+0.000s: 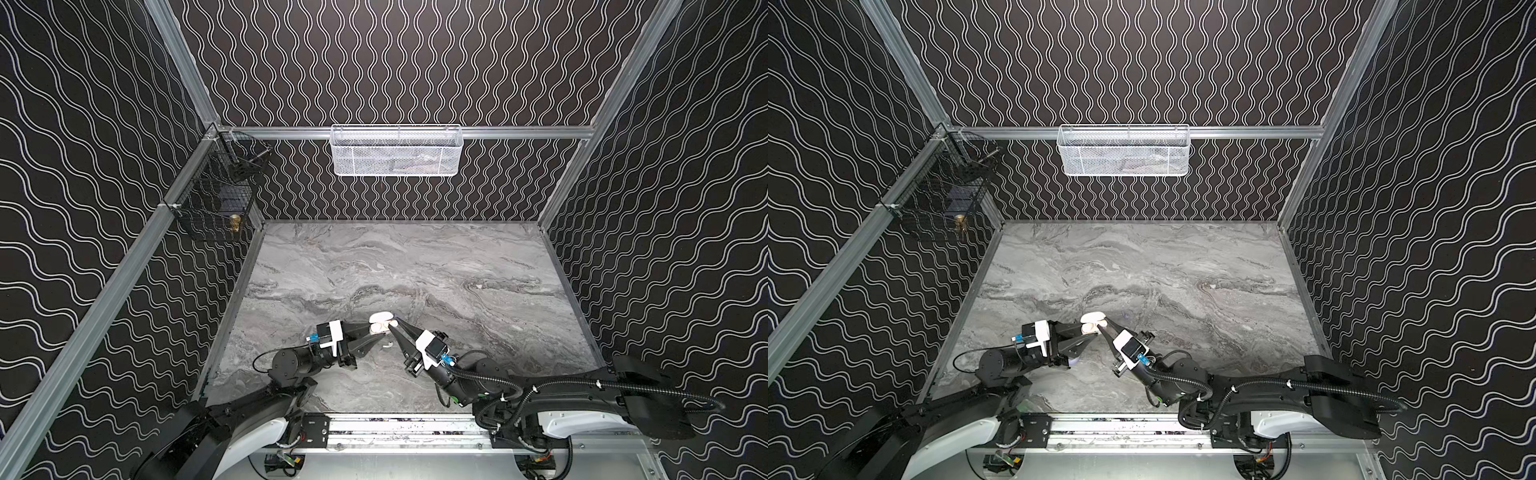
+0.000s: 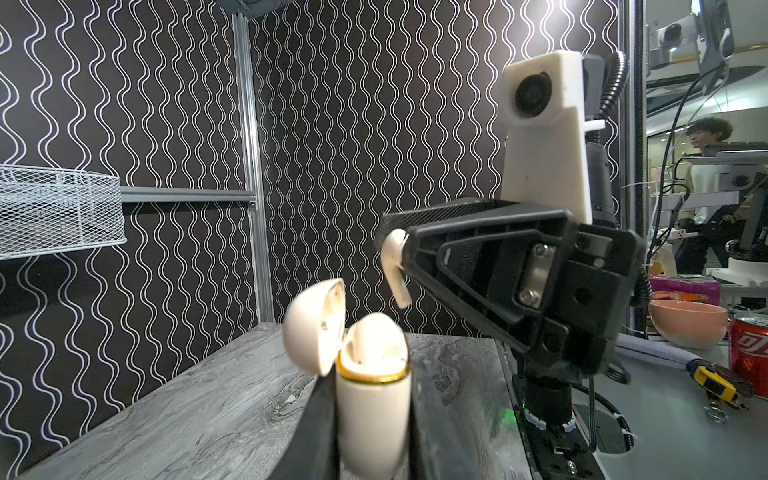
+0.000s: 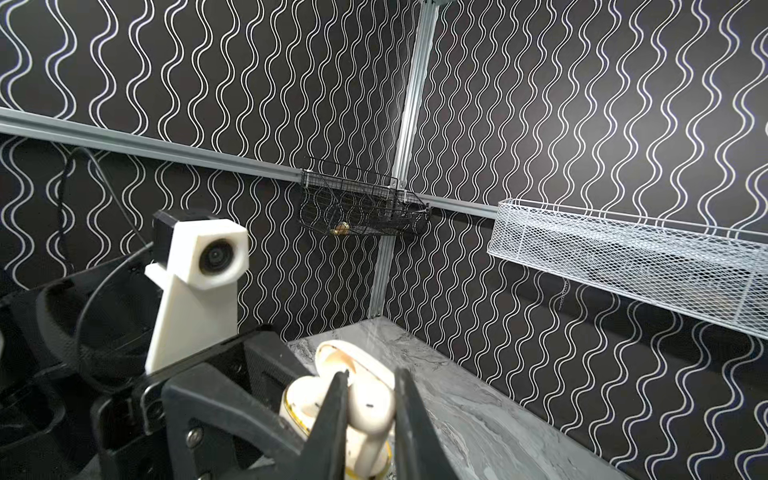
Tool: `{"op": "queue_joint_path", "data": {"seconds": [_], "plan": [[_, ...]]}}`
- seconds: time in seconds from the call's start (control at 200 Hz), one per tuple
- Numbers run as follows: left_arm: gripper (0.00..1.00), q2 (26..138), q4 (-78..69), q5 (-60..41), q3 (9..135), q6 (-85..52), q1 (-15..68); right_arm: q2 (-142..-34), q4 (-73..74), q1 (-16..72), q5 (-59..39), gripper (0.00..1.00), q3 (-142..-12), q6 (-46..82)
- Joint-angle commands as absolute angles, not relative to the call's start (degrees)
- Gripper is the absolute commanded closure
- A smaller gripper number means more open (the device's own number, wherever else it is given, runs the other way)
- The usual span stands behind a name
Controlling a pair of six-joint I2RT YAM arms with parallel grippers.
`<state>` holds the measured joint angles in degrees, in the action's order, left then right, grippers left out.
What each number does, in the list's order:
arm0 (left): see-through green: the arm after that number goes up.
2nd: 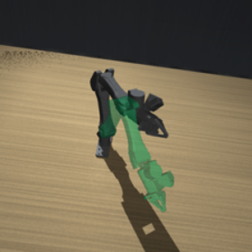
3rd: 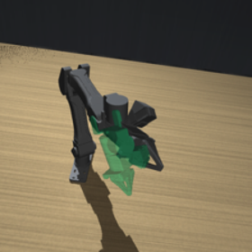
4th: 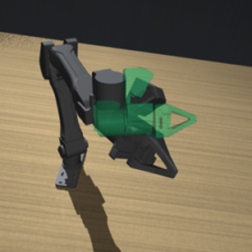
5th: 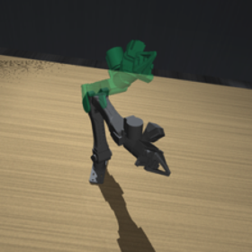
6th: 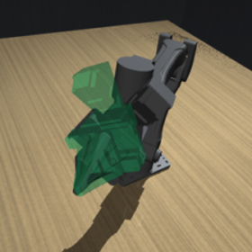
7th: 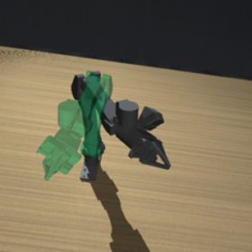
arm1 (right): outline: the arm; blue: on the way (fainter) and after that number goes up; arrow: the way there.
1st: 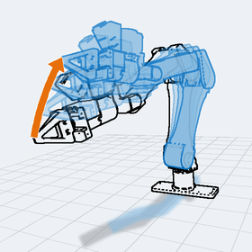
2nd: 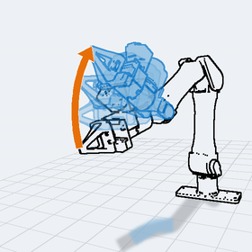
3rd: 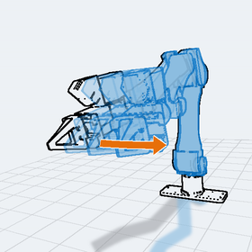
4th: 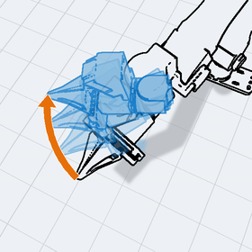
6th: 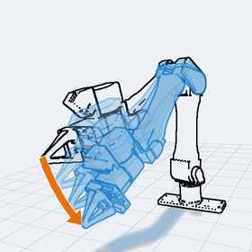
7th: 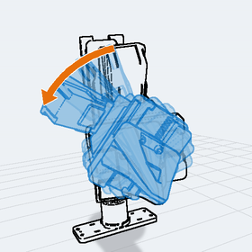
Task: Insert the wireless bluetooth earbuds into the charging case
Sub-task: 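Lower the cream earbud into the empty slot of the case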
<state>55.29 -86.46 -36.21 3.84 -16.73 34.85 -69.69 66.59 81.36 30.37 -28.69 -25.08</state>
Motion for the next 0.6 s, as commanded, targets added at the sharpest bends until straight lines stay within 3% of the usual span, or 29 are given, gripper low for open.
{"op": "queue_joint_path", "data": {"seconds": [0.0,0.596], "plan": [[1.00,55.11,-88.59,-36.48,3.96,-17.73,34.95,-69.74,71.32,81.47,29.99,0.86,-28.78,-26.49],[1.00,54.49,-88.59,-36.61,3.78,-17.57,34.97,-75.49,74.80,80.53,31.59,0.87,-31.12,-28.08]]}}
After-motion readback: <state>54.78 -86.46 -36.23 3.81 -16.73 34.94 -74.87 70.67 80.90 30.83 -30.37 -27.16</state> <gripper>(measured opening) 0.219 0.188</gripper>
